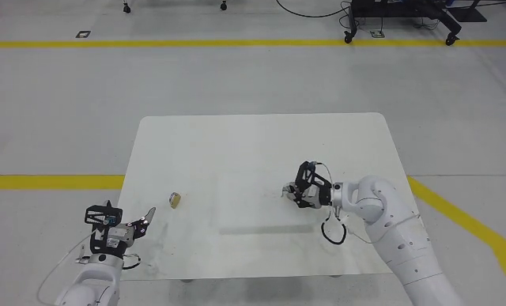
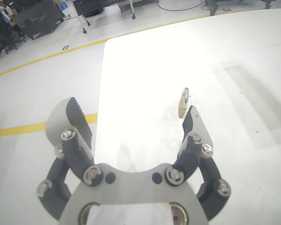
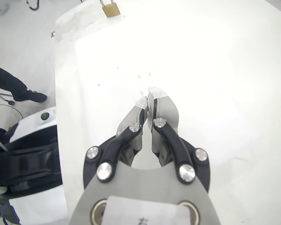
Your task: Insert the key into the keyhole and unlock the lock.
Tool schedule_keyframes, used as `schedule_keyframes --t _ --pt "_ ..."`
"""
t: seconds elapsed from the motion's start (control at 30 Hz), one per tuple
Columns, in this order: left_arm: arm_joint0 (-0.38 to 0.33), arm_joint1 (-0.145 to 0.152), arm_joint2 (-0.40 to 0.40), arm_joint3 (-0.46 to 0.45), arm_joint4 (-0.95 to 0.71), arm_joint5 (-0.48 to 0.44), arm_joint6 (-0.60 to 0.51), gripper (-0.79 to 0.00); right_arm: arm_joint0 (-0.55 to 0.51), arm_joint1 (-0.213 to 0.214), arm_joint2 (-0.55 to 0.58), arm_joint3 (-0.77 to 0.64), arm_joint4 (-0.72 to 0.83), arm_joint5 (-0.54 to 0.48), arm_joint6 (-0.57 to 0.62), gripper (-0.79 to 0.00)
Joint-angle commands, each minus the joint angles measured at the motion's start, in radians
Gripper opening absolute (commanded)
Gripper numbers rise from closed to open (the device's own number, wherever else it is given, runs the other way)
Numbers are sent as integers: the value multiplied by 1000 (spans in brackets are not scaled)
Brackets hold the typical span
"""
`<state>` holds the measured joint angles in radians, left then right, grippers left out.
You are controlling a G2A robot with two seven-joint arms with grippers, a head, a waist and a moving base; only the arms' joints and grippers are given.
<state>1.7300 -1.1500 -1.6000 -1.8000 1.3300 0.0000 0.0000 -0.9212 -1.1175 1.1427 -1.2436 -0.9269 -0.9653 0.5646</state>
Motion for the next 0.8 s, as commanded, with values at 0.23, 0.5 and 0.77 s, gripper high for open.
schedule_keyframes --t 0.23,0.5,0.77 --pt "0 0 0 0 0 0 0 0 -9 -2 -24 -18 -77 58 -18 -785" --pt "74 4 -55 -145 -38 -73 20 0 -20 -2 -26 -30 -70 59 -41 -785" --pt "81 27 5 -397 19 -483 -203 0 -14 -2 -38 -8 -43 56 -79 -785"
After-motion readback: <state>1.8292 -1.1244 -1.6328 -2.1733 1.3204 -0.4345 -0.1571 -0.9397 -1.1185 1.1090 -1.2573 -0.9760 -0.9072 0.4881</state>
